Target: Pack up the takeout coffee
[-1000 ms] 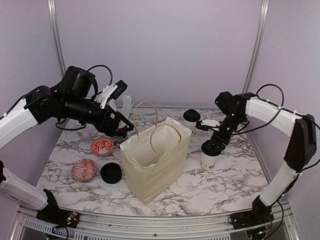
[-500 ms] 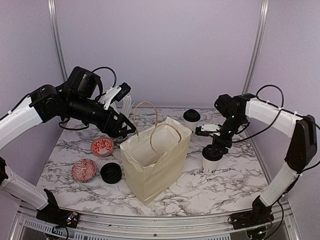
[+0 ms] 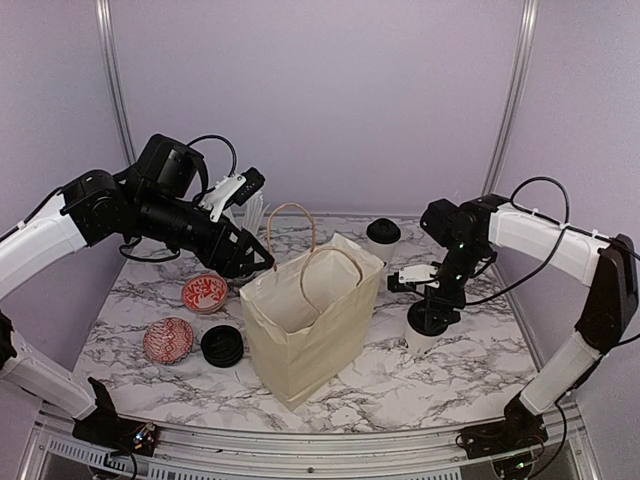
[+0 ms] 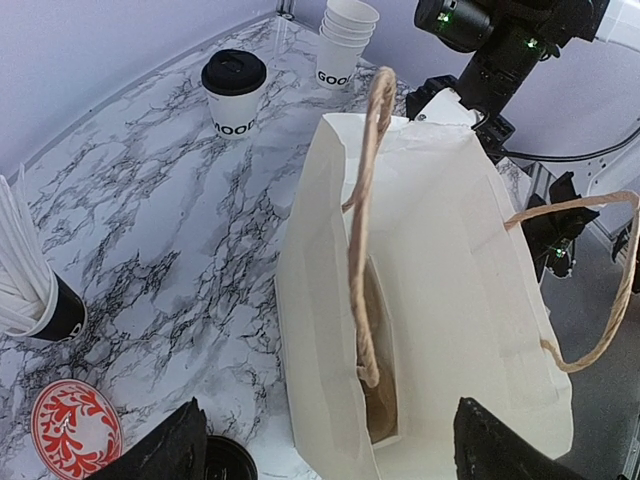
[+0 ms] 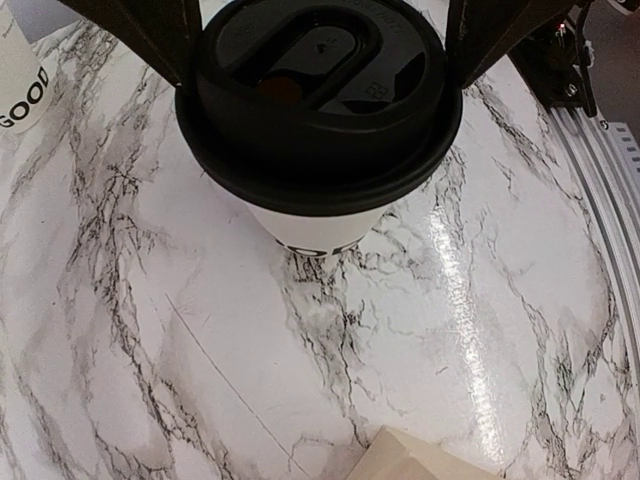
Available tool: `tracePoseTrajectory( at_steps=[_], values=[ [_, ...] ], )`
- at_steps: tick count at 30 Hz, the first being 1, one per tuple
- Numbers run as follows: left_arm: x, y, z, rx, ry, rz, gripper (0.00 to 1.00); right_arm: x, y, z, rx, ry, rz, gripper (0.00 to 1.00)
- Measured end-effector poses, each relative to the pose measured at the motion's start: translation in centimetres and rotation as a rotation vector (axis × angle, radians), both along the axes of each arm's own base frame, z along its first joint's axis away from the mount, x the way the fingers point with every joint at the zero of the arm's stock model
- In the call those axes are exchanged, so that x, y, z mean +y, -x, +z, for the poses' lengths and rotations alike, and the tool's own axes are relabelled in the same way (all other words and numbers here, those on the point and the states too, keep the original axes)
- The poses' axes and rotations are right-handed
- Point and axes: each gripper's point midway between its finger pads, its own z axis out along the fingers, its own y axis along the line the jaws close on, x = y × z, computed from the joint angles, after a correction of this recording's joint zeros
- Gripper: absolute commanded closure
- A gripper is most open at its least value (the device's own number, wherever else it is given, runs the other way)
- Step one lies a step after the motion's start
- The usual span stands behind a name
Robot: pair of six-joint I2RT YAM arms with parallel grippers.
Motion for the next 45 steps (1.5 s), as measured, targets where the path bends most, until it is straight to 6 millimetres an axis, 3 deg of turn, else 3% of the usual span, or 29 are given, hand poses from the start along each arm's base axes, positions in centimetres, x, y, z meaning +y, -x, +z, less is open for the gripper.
tracePoseTrajectory(
  at_steps=[9, 14, 22, 29, 31, 34, 37, 40, 45],
  values=[
    [-0.3, 0.4, -0.1, 0.008, -0.001, -0.017, 0.14, -0.4, 0.0, 0.2, -0.018, 0.017, -0.006, 0.33],
    [-0.8, 1.4, -0.2, 0.035, -0.001, -0.058, 0.14, 0.2, -0.2, 1.9, -0.053, -0.029, -0.008, 0.38],
    [-2.1, 4.8, 0.4, 0.057, -0.011, -0.162, 0.20, 4.3, -3.1, 11.6, -0.244, -0.282, 0.020, 0.39],
    [-1.9, 2.2, 0.6, 0.034, -0.065, -0.020, 0.26, 5.8, -4.8, 20.6, -0.451, -0.432, 0.039, 0.41],
    [-2.0, 1.8, 0.2, 0.038, -0.079, -0.002, 0.34, 6.0, -5.0, 22.6, -0.496, -0.468, 0.043, 0.40],
    [-2.4, 1.1, -0.5, 0.041, -0.104, 0.010, 0.60, 6.4, -4.7, 25.6, -0.548, -0.530, 0.055, 0.37],
    [-2.8, 0.5, -1.2, 0.048, -0.127, 0.016, 0.70, 7.1, -3.8, 28.3, -0.581, -0.611, 0.093, 0.37],
    [-3.1, 0.2, -1.9, 0.063, -0.143, 0.009, 0.81, 7.9, -2.5, 29.3, -0.578, -0.654, 0.141, 0.38],
    [-3.8, -0.5, -2.6, 0.083, -0.168, -0.002, 0.93, 11.1, 1.4, 28.9, -0.528, -0.682, 0.296, 0.39]
  ],
)
